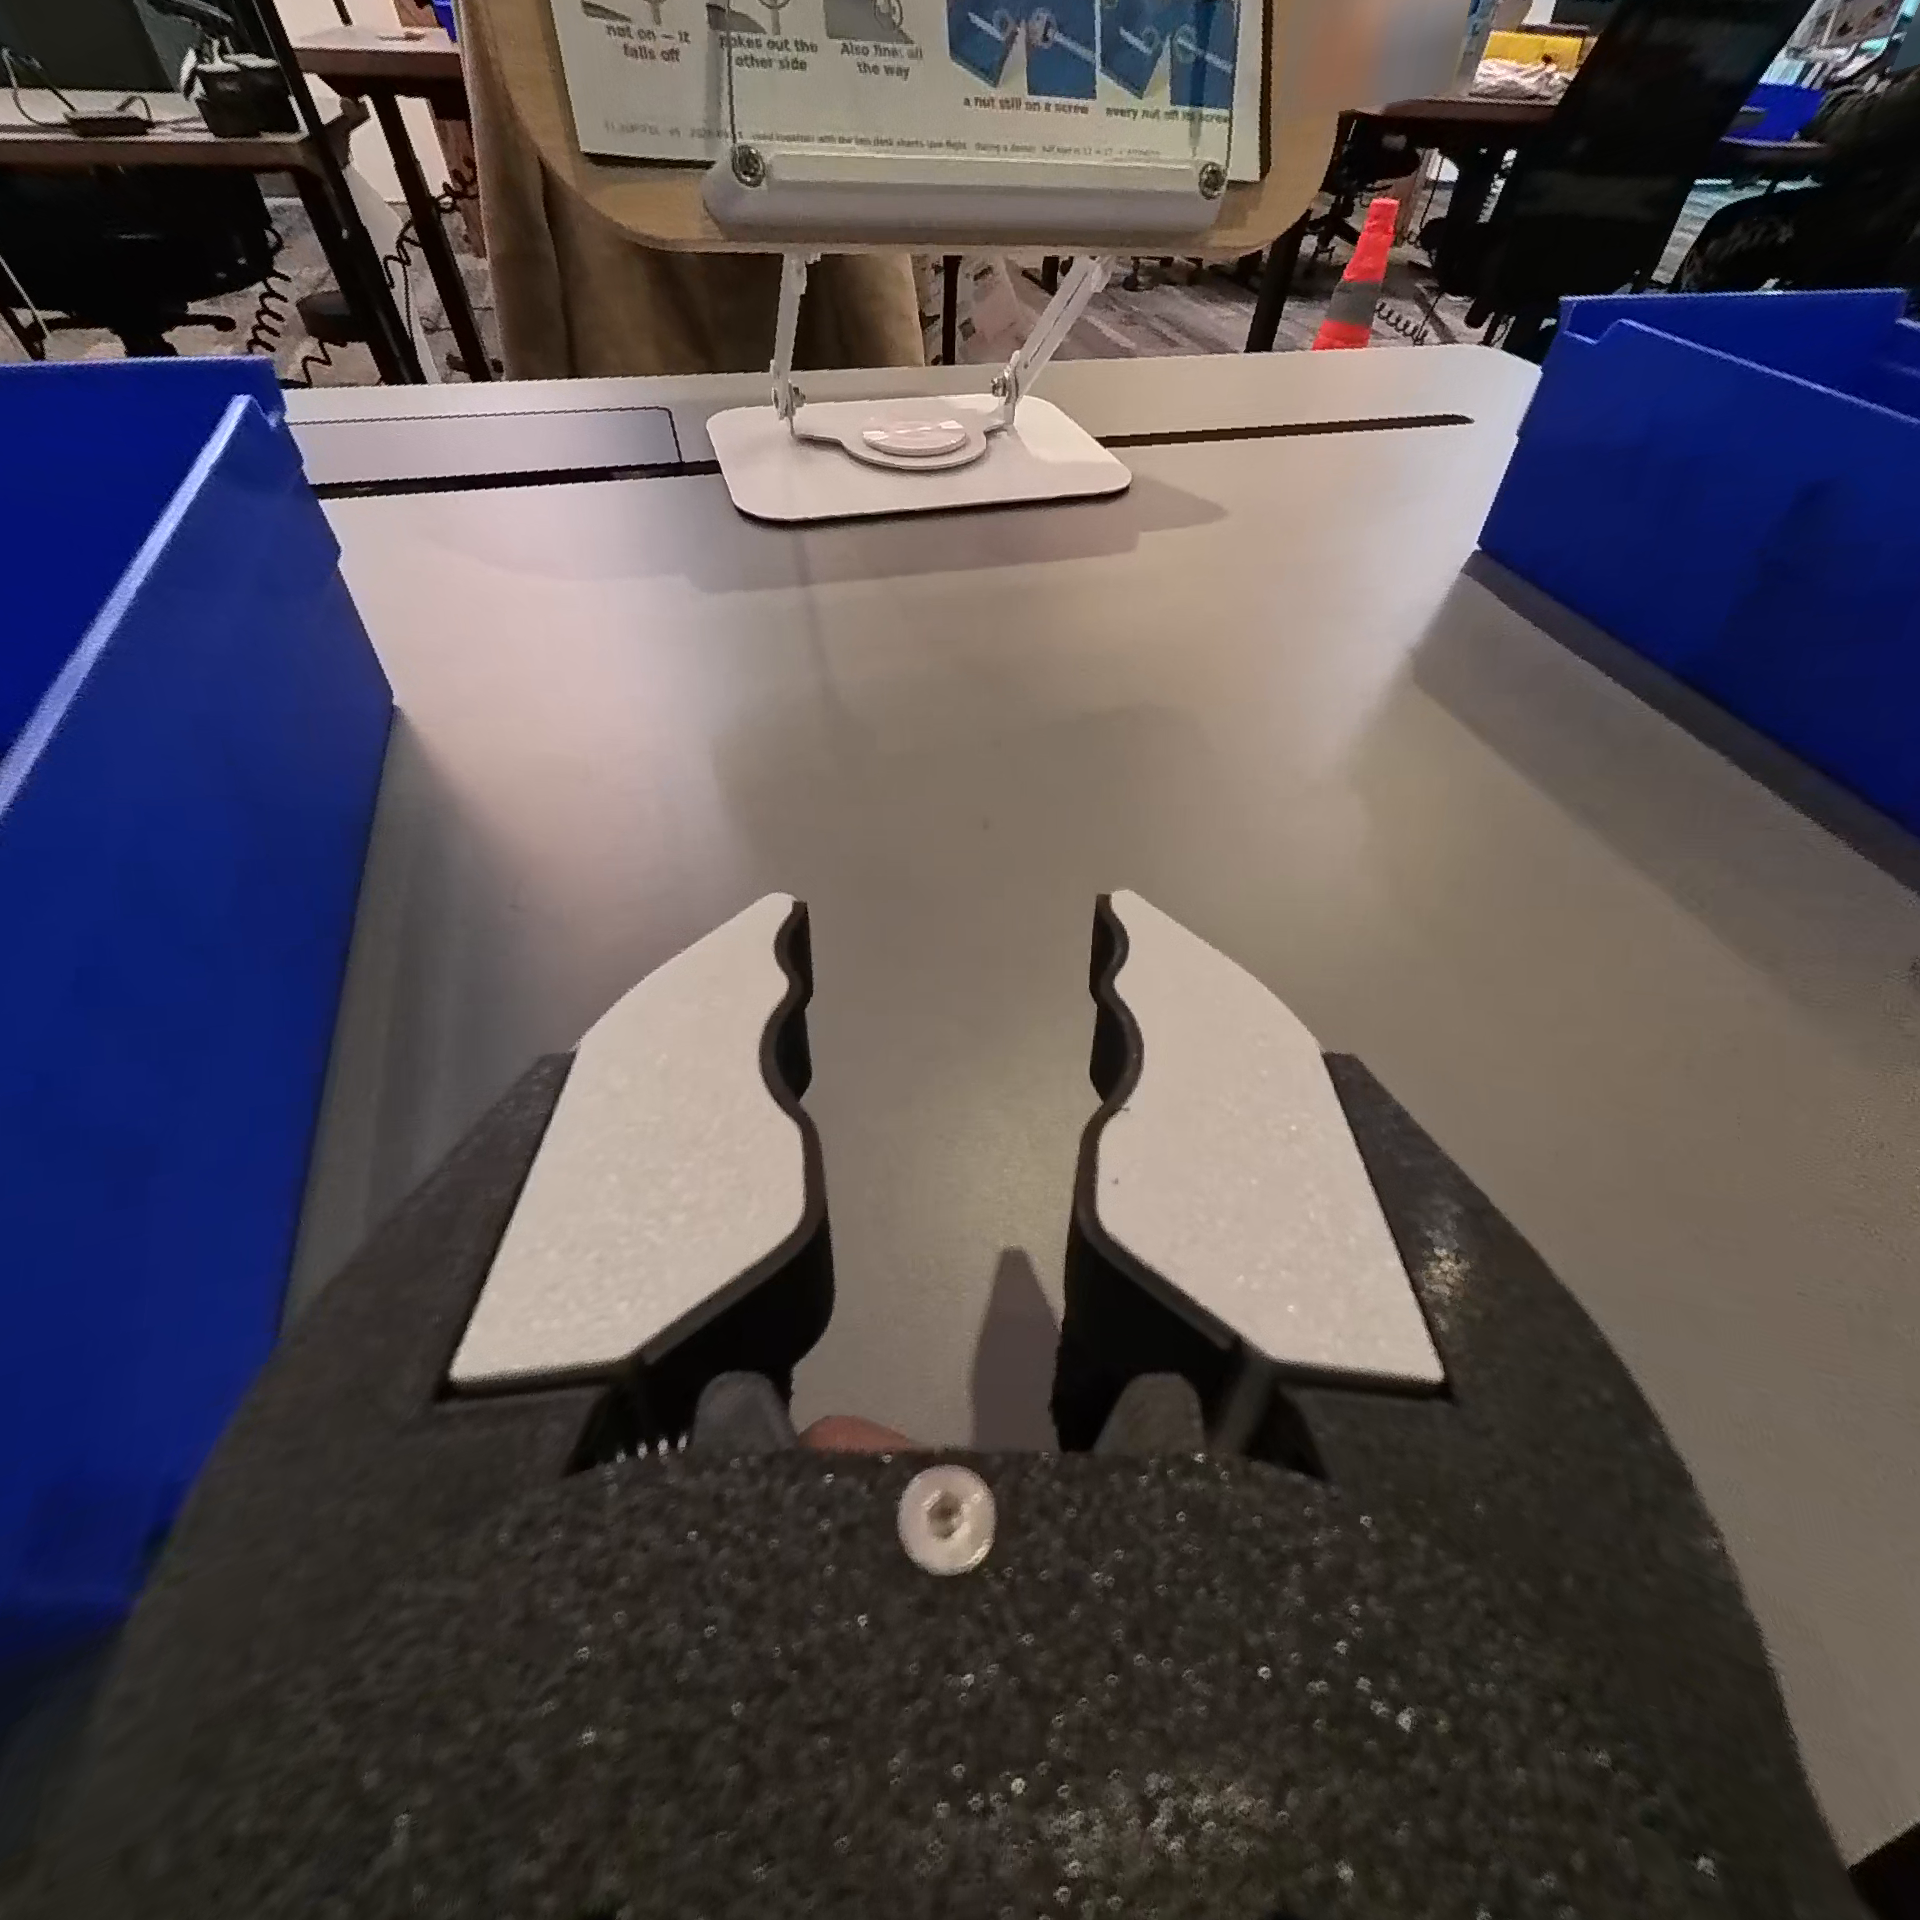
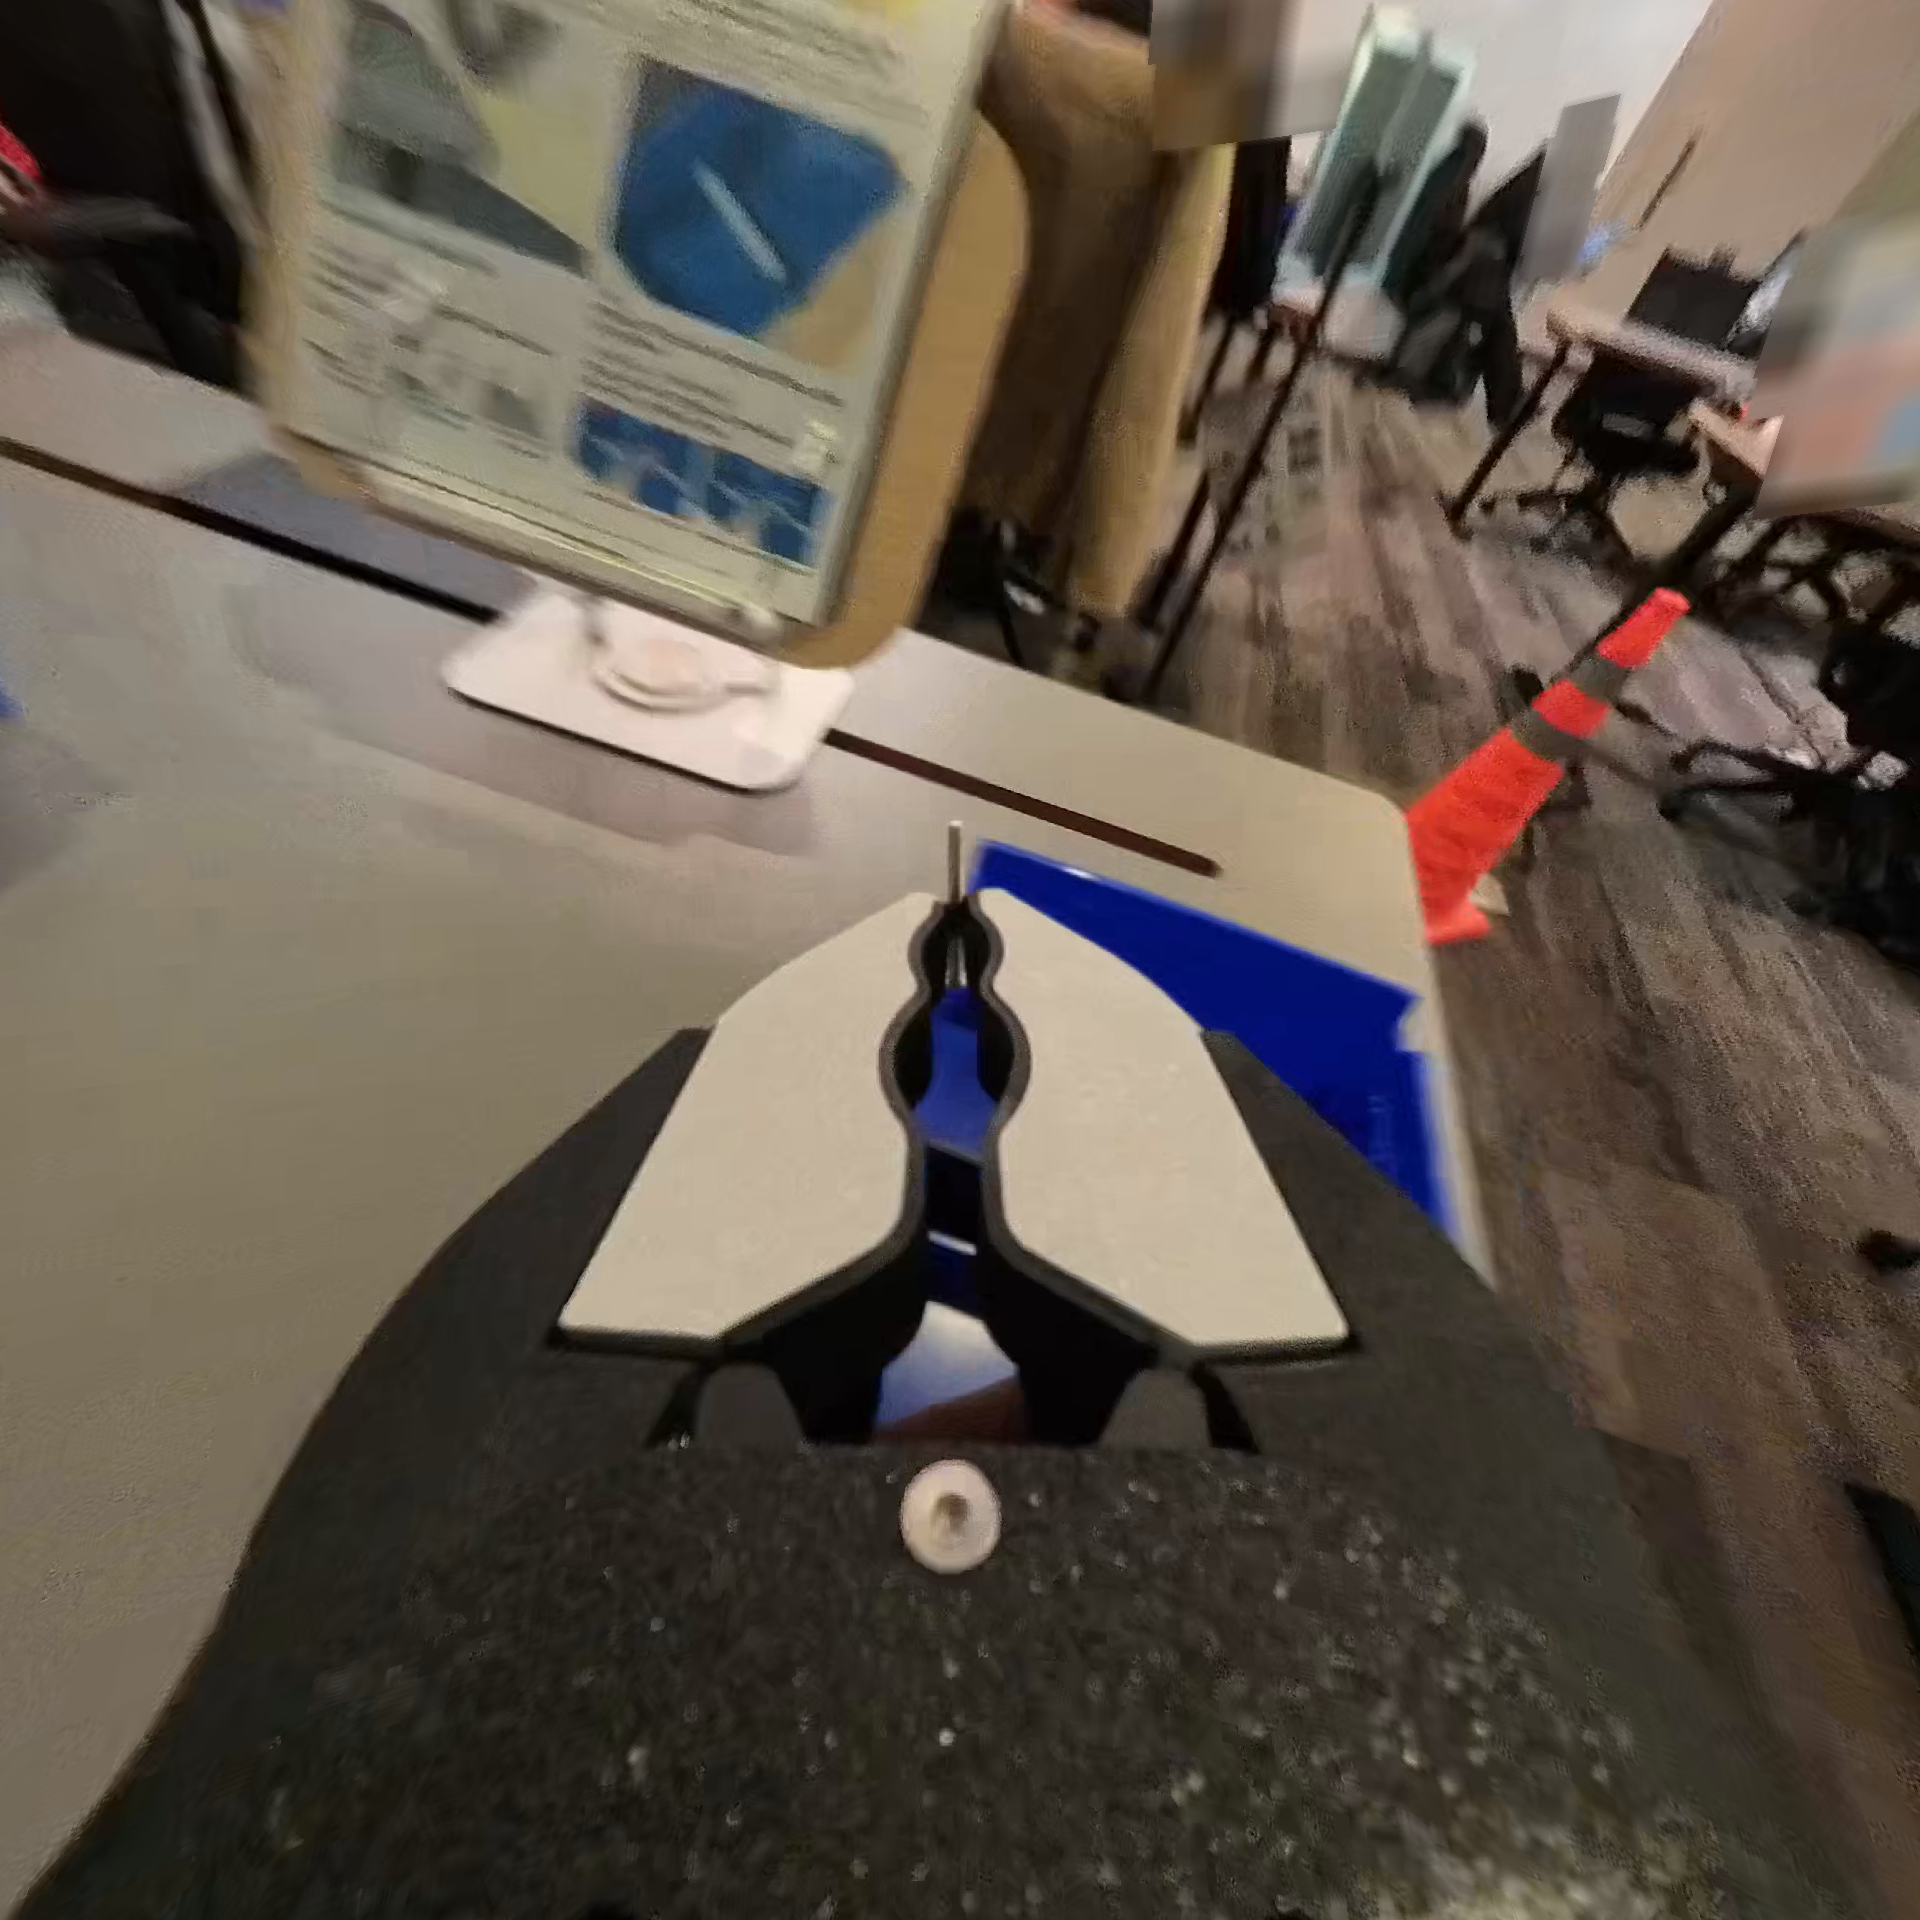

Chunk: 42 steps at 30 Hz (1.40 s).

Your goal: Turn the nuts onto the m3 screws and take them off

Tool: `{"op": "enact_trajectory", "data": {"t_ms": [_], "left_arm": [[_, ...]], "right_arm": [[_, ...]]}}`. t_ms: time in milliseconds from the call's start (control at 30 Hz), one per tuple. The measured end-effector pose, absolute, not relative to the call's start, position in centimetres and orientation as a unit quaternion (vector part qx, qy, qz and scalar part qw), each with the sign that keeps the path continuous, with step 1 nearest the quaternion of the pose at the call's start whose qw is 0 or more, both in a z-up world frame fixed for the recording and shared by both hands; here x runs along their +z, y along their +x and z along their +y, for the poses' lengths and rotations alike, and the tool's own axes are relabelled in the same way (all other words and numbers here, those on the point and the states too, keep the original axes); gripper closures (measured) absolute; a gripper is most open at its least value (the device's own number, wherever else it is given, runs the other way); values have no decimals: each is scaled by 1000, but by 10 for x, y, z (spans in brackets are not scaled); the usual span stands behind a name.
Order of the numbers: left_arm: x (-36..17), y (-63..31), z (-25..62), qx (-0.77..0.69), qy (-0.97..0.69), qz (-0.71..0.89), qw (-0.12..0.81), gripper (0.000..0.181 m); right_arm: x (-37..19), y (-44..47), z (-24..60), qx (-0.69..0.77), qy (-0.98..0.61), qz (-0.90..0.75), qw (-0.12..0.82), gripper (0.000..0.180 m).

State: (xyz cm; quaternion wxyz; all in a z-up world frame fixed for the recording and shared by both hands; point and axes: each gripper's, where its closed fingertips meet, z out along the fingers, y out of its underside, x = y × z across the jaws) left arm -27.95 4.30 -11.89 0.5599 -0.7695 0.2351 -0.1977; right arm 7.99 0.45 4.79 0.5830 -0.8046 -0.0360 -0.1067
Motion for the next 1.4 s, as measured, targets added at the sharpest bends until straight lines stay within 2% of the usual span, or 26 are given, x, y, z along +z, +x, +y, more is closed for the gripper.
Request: {"op": "enact_trajectory", "data": {"t_ms": [133,200,400,567,767,967,1067,1167,1300,1400], "left_arm": [[-120,-279,43,-203,-772,234,555,129],[-120,-280,43,-206,-772,232,554,129],[-121,-278,43,-208,-774,237,549,129],[-121,-275,40,-194,-768,250,556,129],[-121,-274,39,-186,-767,257,558,128],[-122,-275,41,-194,-772,250,551,128],[-123,-276,42,-195,-774,247,550,128],[-122,-278,43,-205,-776,239,547,128],[-115,-287,50,-205,-770,220,563,130],[-109,-295,59,-191,-771,211,569,130]], "right_arm": [[-2,166,54,-50,-905,-58,417,177],[-47,198,61,-41,-952,-57,298,177],[-133,237,63,-40,-993,-54,95,177],[-164,250,68,-96,-992,-73,22,177],[-185,260,66,-112,-992,-61,-10,177],[-189,263,66,-100,-994,-50,7,165],[-171,267,68,-123,-990,-58,37,158],[-117,245,76,-124,-979,-61,148,154],[-4,183,61,-161,-908,-63,382,151],[52,113,28,-154,-832,-66,530,148]]}}
